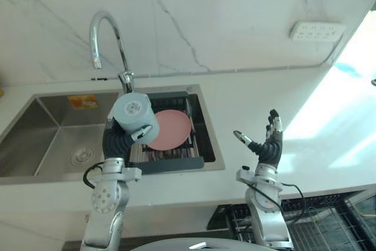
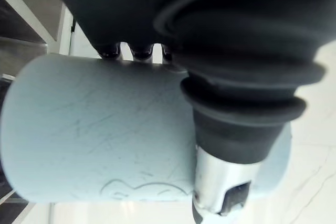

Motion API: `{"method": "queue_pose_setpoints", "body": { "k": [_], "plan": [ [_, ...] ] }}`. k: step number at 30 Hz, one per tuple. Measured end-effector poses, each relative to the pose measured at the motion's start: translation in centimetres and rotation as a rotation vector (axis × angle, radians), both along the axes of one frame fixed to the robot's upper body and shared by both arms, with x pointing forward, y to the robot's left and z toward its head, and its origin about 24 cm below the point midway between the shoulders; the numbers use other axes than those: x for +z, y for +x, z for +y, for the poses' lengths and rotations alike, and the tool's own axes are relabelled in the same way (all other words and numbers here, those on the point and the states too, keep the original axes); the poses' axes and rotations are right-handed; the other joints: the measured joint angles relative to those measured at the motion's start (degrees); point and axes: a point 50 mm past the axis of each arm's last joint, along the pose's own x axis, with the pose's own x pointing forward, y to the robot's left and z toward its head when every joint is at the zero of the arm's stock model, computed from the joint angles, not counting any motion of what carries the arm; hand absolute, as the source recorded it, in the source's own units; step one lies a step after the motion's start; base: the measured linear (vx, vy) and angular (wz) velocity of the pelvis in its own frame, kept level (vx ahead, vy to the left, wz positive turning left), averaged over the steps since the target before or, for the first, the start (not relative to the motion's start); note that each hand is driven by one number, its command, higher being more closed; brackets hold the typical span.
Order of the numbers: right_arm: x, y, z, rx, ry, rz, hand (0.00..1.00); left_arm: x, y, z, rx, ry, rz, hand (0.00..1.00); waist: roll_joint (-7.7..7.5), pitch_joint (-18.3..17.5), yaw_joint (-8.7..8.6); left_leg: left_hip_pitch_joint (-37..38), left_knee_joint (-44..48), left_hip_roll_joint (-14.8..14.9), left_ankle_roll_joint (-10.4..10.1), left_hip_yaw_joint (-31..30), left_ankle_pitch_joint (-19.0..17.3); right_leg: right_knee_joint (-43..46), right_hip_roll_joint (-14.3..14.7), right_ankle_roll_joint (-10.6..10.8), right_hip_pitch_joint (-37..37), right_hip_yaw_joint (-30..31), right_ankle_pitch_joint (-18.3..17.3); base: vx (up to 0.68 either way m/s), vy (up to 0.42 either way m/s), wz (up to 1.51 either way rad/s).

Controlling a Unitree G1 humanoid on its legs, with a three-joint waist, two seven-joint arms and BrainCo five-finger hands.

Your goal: Walk over to the sink, pick up the cup, carry it to the dishwasher, place the cup inside the dishwasher, then close the dishwasher door

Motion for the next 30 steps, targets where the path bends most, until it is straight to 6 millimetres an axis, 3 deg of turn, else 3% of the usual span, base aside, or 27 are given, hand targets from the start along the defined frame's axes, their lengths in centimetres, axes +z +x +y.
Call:
{"method": "queue_pose_setpoints", "body": {
  "k": [5,9,13,15,17,18,19,21,23,25,28,30],
  "plan": [
    [0.1,0.3,-0.2,0.038,0.080,-0.018,0.00,0.5,0.4,0.1,0.003,0.000,-0.023,1.00,0.43,0.0,-0.23,-0.2,-0.5,1.0,0.0,2.6,-0.1,-3.5,0.7,0.2,-0.5,2.2,2.3,-0.02,0.003,-0.30],
    [0.1,0.3,0.0,0.075,0.081,-0.019,0.00,0.6,0.5,0.1,0.010,-0.003,-0.027,1.00,-0.72,1.1,-0.70,-0.2,-0.5,1.2,0.3,5.2,-0.5,-5.6,0.8,0.5,-1.0,4.1,3.9,-0.06,0.029,-0.39],
    [0.1,0.4,0.1,0.099,0.075,-0.019,0.00,1.3,1.0,0.3,0.028,-0.020,-0.055,1.00,-0.13,1.7,-1.44,-0.1,-0.1,1.1,0.7,8.2,-0.8,-6.8,0.5,1.3,-2.1,5.6,5.6,-0.06,0.042,-0.41],
    [0.3,0.4,0.2,0.113,0.072,-0.025,0.00,1.8,1.4,0.4,0.033,-0.020,-0.079,1.00,0.12,2.7,-1.33,-0.8,4.5,1.1,0.4,7.4,-3.6,-6.7,0.6,1.4,-2.3,8.0,6.1,-0.03,0.036,-0.60],
    [0.6,0.6,0.7,0.143,0.068,-0.037,0.00,1.8,1.4,0.5,0.051,-0.034,-0.078,1.00,0.88,3.1,-0.82,-3.4,12.9,1.0,1.4,-1.2,-7.9,-6.5,1.2,1.4,-2.7,11.7,6.6,-0.01,0.012,-1.19],
    [1.4,0.7,1.3,0.188,0.059,-0.070,0.00,1.8,1.3,0.6,0.065,-0.041,-0.077,1.00,2.24,3.1,0.14,-4.2,16.7,1.0,2.1,-7.4,-12.5,-6.1,2.4,1.6,-4.1,16.2,6.9,-0.05,0.087,-1.60],
    [1.9,0.7,1.4,0.207,0.048,-0.091,0.00,1.8,1.3,0.5,0.068,-0.044,-0.079,1.00,3.51,3.0,0.43,-4.0,16.9,1.1,2.1,-9.4,-14.8,-6.0,3.2,1.8,-4.9,17.9,7.0,-0.09,0.171,-1.84],
    [3.3,0.5,1.8,0.243,0.033,-0.148,0.00,1.9,1.4,0.4,0.067,-0.044,-0.080,1.00,4.16,3.1,-0.04,-3.5,17.6,1.0,1.6,-5.1,-16.1,-4.9,1.4,2.1,-7.8,17.0,7.3,-0.09,0.183,-1.37],
    [3.8,0.1,1.8,0.240,0.050,-0.168,0.00,1.9,1.4,0.0,0.052,-0.046,-0.081,1.00,3.12,3.6,-0.38,-2.0,17.5,1.1,1.3,-1.7,-15.9,-4.7,0.9,4.5,-8.5,17.0,9.3,-0.05,0.093,-0.89],
    [4.2,-0.1,1.8,0.243,0.051,-0.186,0.00,1.9,1.4,-0.5,0.042,-0.048,-0.080,1.00,2.22,3.7,-0.46,-1.7,17.1,1.2,1.3,0.4,-15.9,-4.9,0.8,4.7,-9.6,17.0,10.8,-0.02,0.059,-0.85],
    [4.6,-0.2,2.0,0.265,0.045,-0.203,0.00,2.3,1.6,-0.8,0.051,-0.046,-0.095,1.00,1.80,3.7,-0.65,-0.7,16.4,1.5,1.6,4.0,-15.9,-5.7,0.8,4.6,-11.0,15.3,13.5,-0.04,0.032,-0.74],
    [4.6,-0.2,2.2,0.284,0.043,-0.205,0.00,2.7,1.7,-0.7,0.066,-0.054,-0.111,1.00,1.66,3.8,0.52,0.7,16.0,2.4,2.0,7.1,-16.1,-7.2,0.4,2.6,-11.5,8.8,14.8,-0.08,-0.001,-0.93]
  ]
}}
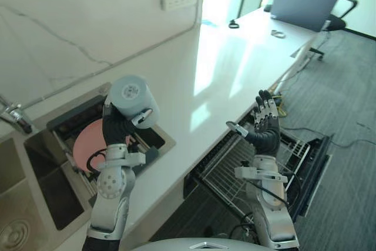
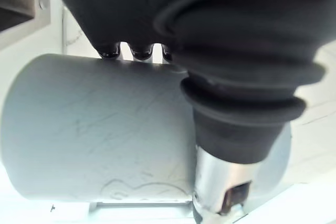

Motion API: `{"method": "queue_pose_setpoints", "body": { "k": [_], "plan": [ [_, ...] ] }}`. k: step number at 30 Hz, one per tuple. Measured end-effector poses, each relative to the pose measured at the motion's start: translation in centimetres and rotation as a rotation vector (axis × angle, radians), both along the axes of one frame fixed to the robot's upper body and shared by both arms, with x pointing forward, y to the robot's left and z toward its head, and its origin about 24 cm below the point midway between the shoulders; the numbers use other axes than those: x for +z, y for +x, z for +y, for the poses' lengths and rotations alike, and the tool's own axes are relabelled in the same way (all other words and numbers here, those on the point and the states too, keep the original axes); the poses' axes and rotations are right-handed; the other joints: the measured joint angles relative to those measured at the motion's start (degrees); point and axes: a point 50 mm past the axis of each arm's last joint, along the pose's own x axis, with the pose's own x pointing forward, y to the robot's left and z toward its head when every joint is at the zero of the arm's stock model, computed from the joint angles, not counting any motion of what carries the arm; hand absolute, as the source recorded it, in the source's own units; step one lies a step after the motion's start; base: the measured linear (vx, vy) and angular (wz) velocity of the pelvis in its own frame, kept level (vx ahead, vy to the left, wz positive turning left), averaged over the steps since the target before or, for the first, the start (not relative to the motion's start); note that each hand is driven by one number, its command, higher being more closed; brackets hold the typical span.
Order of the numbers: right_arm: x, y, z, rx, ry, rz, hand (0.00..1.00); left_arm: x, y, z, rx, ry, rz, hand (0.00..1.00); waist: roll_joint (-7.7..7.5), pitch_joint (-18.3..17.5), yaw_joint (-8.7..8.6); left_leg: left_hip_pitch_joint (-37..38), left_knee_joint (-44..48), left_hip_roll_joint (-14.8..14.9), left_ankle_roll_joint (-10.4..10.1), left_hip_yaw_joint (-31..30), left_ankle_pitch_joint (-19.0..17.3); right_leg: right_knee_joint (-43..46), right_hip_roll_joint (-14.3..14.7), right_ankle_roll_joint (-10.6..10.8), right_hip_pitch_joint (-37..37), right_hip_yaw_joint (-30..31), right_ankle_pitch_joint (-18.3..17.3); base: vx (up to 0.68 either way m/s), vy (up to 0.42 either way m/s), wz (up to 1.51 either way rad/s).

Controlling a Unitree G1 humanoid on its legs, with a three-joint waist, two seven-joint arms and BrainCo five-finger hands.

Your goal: Walk over to the sink, pick up the cup, carry it to the dishwasher, place the cup inside the dishwasher, then close the dishwasher door

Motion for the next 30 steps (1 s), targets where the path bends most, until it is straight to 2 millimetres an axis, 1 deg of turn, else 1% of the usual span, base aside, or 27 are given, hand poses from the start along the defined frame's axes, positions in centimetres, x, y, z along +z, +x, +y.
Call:
{"method": "queue_pose_setpoints", "body": {
  "k": [1,2,3,4,5,6,7,8,9,10,11,12,15,18,21,23,24,26,30],
  "plan": [
    [0.1,0.1,0.3,0.019,0.005,-0.005,0.00,0.0,0.0,0.1,0.020,-0.009,0.004,1.00,0.27,0.1,0.40,0.7,-0.4,0.5,0.0,2.0,0.0,-0.4,-1.7,-2.5,-0.1,-6.4,-1.1,-0.08,-0.001,-0.86],
    [0.1,0.2,0.4,0.024,0.011,-0.006,0.00,-0.1,0.0,0.4,0.040,-0.013,0.011,1.00,0.20,0.2,0.43,1.4,-0.4,0.8,0.0,3.5,0.0,0.5,-3.1,-3.9,-0.3,-11.1,-1.1,-0.06,0.007,-0.74],
    [0.1,0.3,0.6,0.029,0.013,-0.005,0.00,-0.1,0.0,0.6,0.053,-0.014,0.016,1.00,-0.07,0.3,0.42,1.7,-0.4,0.8,0.0,4.1,0.0,1.1,-3.7,-4.4,-0.8,-12.5,-0.8,-0.06,0.022,-0.54],
    [0.0,0.5,0.7,0.037,0.013,-0.001,0.00,-0.2,0.1,0.9,0.069,-0.014,0.024,1.00,-0.61,0.5,0.39,2.1,-0.3,0.4,0.0,4.2,0.0,2.3,-4.2,-5.5,-1.4,-13.4,0.0,-0.07,-0.008,-0.36],
    [-0.5,1.0,1.0,0.049,0.009,0.017,0.00,-0.2,0.1,1.0,0.075,-0.010,0.030,1.00,-0.99,0.5,0.41,2.2,-0.4,0.1,-0.1,3.8,-0.4,2.6,-4.1,-5.6,-1.8,-13.4,0.1,-0.08,-0.012,-0.31],
    [-0.7,1.3,1.1,0.052,0.008,0.027,0.00,-0.2,0.1,1.1,0.077,-0.009,0.029,1.00,-1.14,0.5,0.50,2.1,-0.4,0.1,-0.2,3.7,-0.6,2.6,-4.0,-5.4,-2.0,-13.3,0.0,-0.07,-0.015,-0.30],
    [-1.1,1.8,1.2,0.057,0.000,0.047,0.00,-0.2,0.1,1.3,0.086,-0.007,0.034,1.00,-1.24,0.6,0.86,1.9,-0.6,-0.6,0.2,2.8,-1.4,2.2,-4.0,-5.1,-2.3,-13.2,-0.2,-0.08,0.022,-0.46],
    [-1.4,2.1,1.3,0.058,0.000,0.060,0.00,-0.2,0.2,1.6,0.101,-0.005,0.040,1.00,-0.63,0.3,1.68,0.9,-1.1,-0.8,0.6,1.4,-1.8,1.0,-3.8,-3.9,-2.3,-13.4,-1.3,-0.09,0.021,-0.41],
    [-1.6,2.1,1.3,0.055,0.000,0.068,0.00,-0.3,0.3,1.6,0.105,-0.010,0.044,1.00,0.34,0.1,1.90,-0.1,-1.3,-0.1,1.2,1.0,-1.5,3.3,-4.0,-3.6,-3.2,-13.6,-0.9,-0.02,0.035,-0.16],
    [-1.7,2.2,1.3,0.053,0.002,0.074,0.00,-0.1,0.4,1.7,0.107,-0.003,0.039,1.00,-0.78,-0.2,1.65,-0.4,-1.4,-0.5,1.0,0.5,-1.2,4.8,-4.2,-3.1,-3.4,-13.7,-0.7,0.05,0.016,0.22],
    [-1.9,2.2,1.4,0.057,-0.001,0.087,0.00,0.2,0.6,1.8,0.109,0.011,0.030,1.00,-1.71,-0.3,1.81,-0.9,-1.4,-1.3,0.6,0.1,-1.0,3.1,-5.0,-0.7,-2.2,-13.7,-0.3,0.16,0.004,0.18],
    [-2.0,2.8,1.6,0.065,-0.013,0.097,0.00,0.0,0.7,2.0,0.126,0.013,0.042,1.00,-1.26,-0.2,2.67,-0.8,-0.9,-1.0,-0.3,0.1,-0.4,-1.8,-4.2,1.0,-0.2,-14.0,2.9,0.16,-0.011,0.09],
    [-2.4,3.8,1.8,0.081,-0.025,0.123,0.00,-0.3,0.7,2.9,0.179,0.007,0.062,1.00,-0.44,-0.1,2.95,-0.7,-1.0,-0.8,-0.5,-1.0,-0.2,-9.8,-3.4,0.8,3.4,-14.3,7.1,0.13,-0.011,-0.10],
    [-2.4,3.8,1.5,0.081,-0.051,0.134,0.00,-0.5,0.8,2.8,0.179,0.002,0.071,1.00,0.18,-0.2,2.89,0.1,-1.6,-0.7,-0.5,-1.9,-0.2,-9.9,-3.3,0.8,4.3,-15.3,7.2,0.06,0.001,0.02],
    [-2.3,3.9,1.4,0.093,-0.019,0.133,0.00,-0.5,0.8,2.8,0.171,0.004,0.071,1.00,0.19,-0.2,2.76,0.4,-2.6,-1.0,-0.5,-2.6,-0.2,-9.9,-3.5,0.8,4.2,-15.5,7.2,-0.01,0.018,0.06],
    [-2.4,4.0,1.7,0.162,0.069,0.140,0.00,-0.8,0.9,3.0,0.152,0.000,0.081,1.00,0.13,-0.2,2.76,0.4,-3.4,-1.5,-0.1,-2.6,0.1,-10.0,-3.9,0.9,4.0,-15.6,7.4,-0.07,0.016,0.04],
    [-2.5,3.9,2.0,0.186,0.086,0.139,0.00,-0.8,0.9,3.0,0.145,-0.004,0.081,1.00,0.13,-0.2,2.77,0.4,-3.5,-1.6,-0.1,-2.6,0.2,-10.0,-4.0,0.9,4.0,-15.6,7.4,-0.09,-0.001,0.03],
    [-2.4,3.8,2.9,0.302,0.158,0.130,0.00,-0.8,0.9,3.0,0.126,-0.027,0.071,1.00,0.08,-0.1,2.76,0.4,-3.8,-1.8,0.1,-2.7,0.8,-10.3,-4.4,0.9,3.9,-16.1,7.5,-0.07,-0.020,0.05],
    [-2.0,3.7,3.2,0.399,0.262,0.081,0.00,-0.6,0.8,2.9,0.097,-0.040,0.043,1.00,-0.18,-0.1,2.45,1.3,-6.6,-2.2,-0.4,-3.1,2.9,-10.3,-4.4,0.5,3.8,-16.7,7.9,-0.07,-0.037,0.08]
  ]
}}
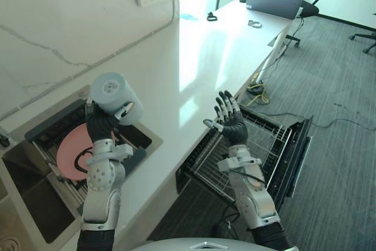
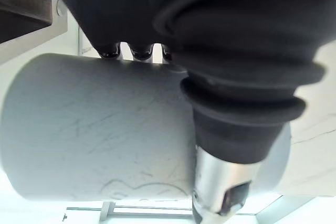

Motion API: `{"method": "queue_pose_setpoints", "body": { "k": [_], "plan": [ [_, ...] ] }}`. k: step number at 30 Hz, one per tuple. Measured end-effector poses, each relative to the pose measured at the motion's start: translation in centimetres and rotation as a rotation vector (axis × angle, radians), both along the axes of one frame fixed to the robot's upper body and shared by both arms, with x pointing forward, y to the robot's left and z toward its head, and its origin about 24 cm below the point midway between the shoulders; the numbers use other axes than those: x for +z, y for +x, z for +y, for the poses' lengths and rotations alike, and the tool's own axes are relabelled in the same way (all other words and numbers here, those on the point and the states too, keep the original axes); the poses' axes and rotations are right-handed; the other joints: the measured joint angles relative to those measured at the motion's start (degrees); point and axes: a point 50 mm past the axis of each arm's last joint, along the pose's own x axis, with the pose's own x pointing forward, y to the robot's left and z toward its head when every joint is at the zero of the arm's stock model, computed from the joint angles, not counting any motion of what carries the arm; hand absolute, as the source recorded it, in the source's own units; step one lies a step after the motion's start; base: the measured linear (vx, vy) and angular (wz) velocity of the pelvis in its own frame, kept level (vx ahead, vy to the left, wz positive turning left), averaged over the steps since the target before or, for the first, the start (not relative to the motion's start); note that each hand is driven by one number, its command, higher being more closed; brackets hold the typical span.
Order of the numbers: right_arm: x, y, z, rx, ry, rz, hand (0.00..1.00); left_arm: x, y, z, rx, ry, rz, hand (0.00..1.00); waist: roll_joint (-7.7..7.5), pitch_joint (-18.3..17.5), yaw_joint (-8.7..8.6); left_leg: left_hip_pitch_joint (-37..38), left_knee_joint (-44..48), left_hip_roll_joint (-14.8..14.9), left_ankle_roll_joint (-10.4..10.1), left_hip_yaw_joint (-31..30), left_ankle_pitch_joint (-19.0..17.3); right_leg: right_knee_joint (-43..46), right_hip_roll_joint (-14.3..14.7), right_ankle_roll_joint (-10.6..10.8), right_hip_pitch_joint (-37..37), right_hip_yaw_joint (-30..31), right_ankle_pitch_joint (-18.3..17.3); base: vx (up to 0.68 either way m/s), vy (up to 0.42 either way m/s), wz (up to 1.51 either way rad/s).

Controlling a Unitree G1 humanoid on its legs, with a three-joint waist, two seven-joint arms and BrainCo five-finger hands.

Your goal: Walk over to the sink, pick up the cup, carry it to the dishwasher, place the cup inside the dishwasher, then close the dishwasher door

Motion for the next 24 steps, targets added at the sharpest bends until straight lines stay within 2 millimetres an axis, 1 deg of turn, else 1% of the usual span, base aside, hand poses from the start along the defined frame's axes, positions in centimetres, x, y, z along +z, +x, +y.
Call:
{"method": "queue_pose_setpoints", "body": {
  "k": [3,6,8,9,11,14,15,17,19,21,22,23,24],
  "plan": [
    [0.4,0.0,0.0,0.011,0.013,-0.025,0.00,-0.2,0.1,-0.1,-0.018,-0.029,0.000,1.00,-0.03,0.0,-0.23,-0.2,0.0,0.2,-0.2,0.5,0.3,0.0,0.2,-0.3,-0.5,0.2,0.4,-0.07,-0.045,-0.08],
    [0.5,0.0,0.0,0.015,0.015,-0.032,0.00,-0.9,0.5,-0.2,-0.027,-0.050,0.031,1.00,-0.22,0.1,-0.94,-0.4,0.0,0.4,-0.4,0.9,0.6,0.0,0.4,-0.6,-0.9,0.3,0.6,-0.06,-0.039,-0.07],
    [0.6,0.0,0.2,0.041,0.020,-0.033,0.00,-1.0,0.6,-0.2,-0.030,-0.051,0.037,1.00,-0.51,0.1,-1.29,-0.3,0.0,0.8,-0.7,1.2,0.8,0.0,0.7,-0.9,-0.9,0.4,0.5,-0.04,-0.033,-0.06],
    [0.4,-1.2,-0.1,0.092,0.071,-0.025,0.00,-1.1,0.6,-0.3,-0.030,-0.050,0.038,1.00,-0.57,-1.9,-2.33,-0.1,-1.0,1.8,-1.8,2.2,2.1,0.0,1.6,-2.0,-1.7,-0.2,1.0,0.00,0.000,0.00],
    [0.4,-1.2,-0.1,0.092,0.071,-0.025,0.00,-1.1,0.6,-0.3,-0.030,-0.050,0.037,1.00,-0.57,-1.9,-2.34,-0.1,-1.0,1.8,-1.8,2.2,2.1,0.0,1.6,-2.0,-1.7,-0.2,1.0,0.00,0.000,0.00],
    [0.3,-1.3,0.0,0.094,0.073,-0.018,0.00,-1.3,0.5,-0.8,-0.049,-0.051,0.044,1.00,-0.62,-1.9,-2.07,-0.6,-0.9,1.8,-1.7,1.5,2.1,0.0,0.9,-2.0,-1.1,-1.8,0.9,-0.01,0.012,0.16],
    [0.2,-1.4,-0.1,0.092,0.076,-0.013,0.00,-1.7,0.2,-1.3,-0.067,-0.056,0.061,1.00,-0.63,-2.0,-2.06,-0.4,-0.7,1.8,-1.6,0.6,2.0,0.1,0.7,-1.9,-0.2,-3.1,0.7,-0.01,0.030,0.40],
    [0.0,-1.5,0.1,0.100,0.086,-0.004,0.00,-2.8,-0.4,-1.9,-0.080,-0.084,0.105,1.00,-0.84,-2.2,-0.85,0.0,1.0,2.4,-1.3,1.2,1.4,0.0,0.5,-1.4,1.9,-4.8,0.5,0.00,0.017,0.41],
    [-0.1,-1.6,0.1,0.104,0.108,0.004,0.00,-3.2,-0.8,-2.2,-0.086,-0.110,0.121,1.00,-1.36,-2.7,0.08,0.0,2.1,2.8,-1.2,2.1,1.2,0.0,0.3,-1.4,2.6,-6.3,0.4,-0.02,0.015,0.32],
    [-0.1,-1.6,0.6,0.126,0.120,0.007,0.00,-3.3,-0.9,-2.4,-0.112,-0.211,0.110,1.00,-2.03,-3.0,1.18,-0.1,1.7,2.5,-1.3,2.2,1.8,0.0,-0.4,-1.4,3.1,-8.2,0.5,-0.06,0.007,0.29],
    [-0.1,-1.6,0.9,0.134,0.122,0.005,0.00,-3.3,-0.9,-2.3,-0.119,-0.257,0.103,1.00,-2.11,-3.1,1.19,-0.2,0.9,2.3,-1.3,2.2,2.1,0.0,-0.6,-1.6,3.1,-8.5,0.3,-0.12,-0.004,0.11],
    [0.1,-1.4,1.1,0.139,0.116,0.005,0.00,-3.3,-0.6,-2.4,-0.139,-0.348,0.091,1.00,-2.29,-3.1,0.79,-0.1,-0.1,1.7,-1.2,2.0,2.9,0.0,-1.3,-1.6,3.0,-10.4,-0.1,-0.12,-0.009,0.06],
    [0.5,-1.0,0.9,0.131,0.108,0.003,0.00,-3.3,0.3,-2.7,-0.170,-0.432,0.084,1.00,-2.21,-3.0,0.59,-0.8,0.1,1.5,-1.1,2.0,3.1,0.0,-1.8,-1.6,2.6,-12.4,-0.1,-0.12,-0.009,0.02]
  ]
}}
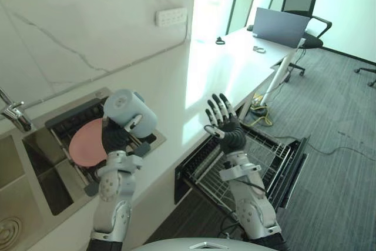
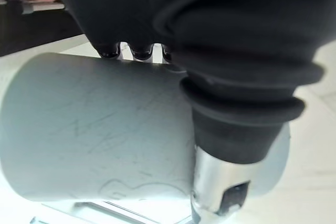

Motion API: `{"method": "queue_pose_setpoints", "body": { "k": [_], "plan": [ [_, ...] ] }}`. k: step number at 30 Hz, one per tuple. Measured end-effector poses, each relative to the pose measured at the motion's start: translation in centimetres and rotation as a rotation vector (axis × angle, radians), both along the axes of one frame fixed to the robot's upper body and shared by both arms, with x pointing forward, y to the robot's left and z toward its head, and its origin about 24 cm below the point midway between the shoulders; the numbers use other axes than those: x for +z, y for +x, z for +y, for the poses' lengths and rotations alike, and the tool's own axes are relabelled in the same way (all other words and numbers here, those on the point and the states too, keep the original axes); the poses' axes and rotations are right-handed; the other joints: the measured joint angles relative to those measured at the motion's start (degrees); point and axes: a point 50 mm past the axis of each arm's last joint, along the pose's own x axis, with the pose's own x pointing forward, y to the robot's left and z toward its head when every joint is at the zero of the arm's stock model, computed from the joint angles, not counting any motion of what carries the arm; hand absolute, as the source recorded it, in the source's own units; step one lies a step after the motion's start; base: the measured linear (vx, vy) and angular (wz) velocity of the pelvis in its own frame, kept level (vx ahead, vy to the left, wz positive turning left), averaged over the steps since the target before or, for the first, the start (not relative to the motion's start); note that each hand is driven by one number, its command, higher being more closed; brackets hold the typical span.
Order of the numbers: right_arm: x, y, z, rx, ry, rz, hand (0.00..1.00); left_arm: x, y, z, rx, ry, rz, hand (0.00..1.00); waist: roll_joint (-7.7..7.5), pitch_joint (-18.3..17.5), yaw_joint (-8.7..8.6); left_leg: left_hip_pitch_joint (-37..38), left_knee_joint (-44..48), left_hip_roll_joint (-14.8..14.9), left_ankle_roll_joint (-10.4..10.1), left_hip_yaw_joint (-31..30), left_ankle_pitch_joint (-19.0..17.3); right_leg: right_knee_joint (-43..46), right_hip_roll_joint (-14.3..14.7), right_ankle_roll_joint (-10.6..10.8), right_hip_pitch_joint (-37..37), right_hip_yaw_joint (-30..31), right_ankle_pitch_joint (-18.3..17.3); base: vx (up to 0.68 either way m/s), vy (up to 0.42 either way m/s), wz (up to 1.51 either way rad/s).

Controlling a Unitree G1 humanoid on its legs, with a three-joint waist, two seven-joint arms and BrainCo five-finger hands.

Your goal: Walk over to the sink, pick up the cup, carry it to the dishwasher, place the cup inside the dishwasher, then close the dishwasher door

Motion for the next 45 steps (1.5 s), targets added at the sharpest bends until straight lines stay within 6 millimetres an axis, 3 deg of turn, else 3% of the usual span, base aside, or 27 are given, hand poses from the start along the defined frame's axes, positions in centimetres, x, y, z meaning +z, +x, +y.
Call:
{"method": "queue_pose_setpoints", "body": {
  "k": [3,11,18,28,45],
  "plan": [
    [0.6,0.8,-0.8,-0.053,0.000,0.003,0.00,0.2,1.9,-0.7,-0.047,-0.122,-0.002,1.00,0.11,0.2,-0.87,-0.5,0.0,-0.3,-0.2,1.0,0.5,0.0,-0.3,-0.4,-1.7,0.2,0.5,-0.08,0.002,-0.23],
    [1.8,1.7,-0.8,-0.085,-0.168,-0.041,0.00,1.7,3.2,-1.6,-0.035,-0.100,0.018,1.00,1.06,1.3,-3.63,-0.2,-1.2,0.2,-0.7,5.2,-0.5,0.0,0.9,-0.1,-4.7,4.5,1.0,-0.01,-0.009,-0.34],
    [2.0,2.5,0.3,-0.091,-0.402,-0.044,0.00,1.5,3.3,-1.5,0.020,0.002,0.079,1.00,1.50,1.2,-3.25,0.9,-1.4,1.0,-1.3,5.1,-0.5,0.4,1.9,-0.4,-4.3,4.5,3.0,0.10,0.012,0.00],
    [1.4,3.0,1.3,-0.104,-0.554,0.025,0.00,2.5,3.9,-1.5,0.128,0.199,0.093,1.00,0.12,2.3,-3.20,1.6,-1.4,0.2,-0.5,5.6,-1.2,0.0,1.2,-0.1,-3.5,5.3,2.7,-0.04,0.027,-0.03],
    [3.5,4.7,4.3,-0.133,-0.793,-0.013,0.00,3.1,4.5,-3.2,0.113,0.204,0.132,1.00,-0.45,2.8,-2.76,1.6,-0.8,0.2,-0.5,6.3,-1.3,0.0,1.2,-0.1,-3.7,5.8,3.3,-0.02,0.001,-0.03]
  ]
}}
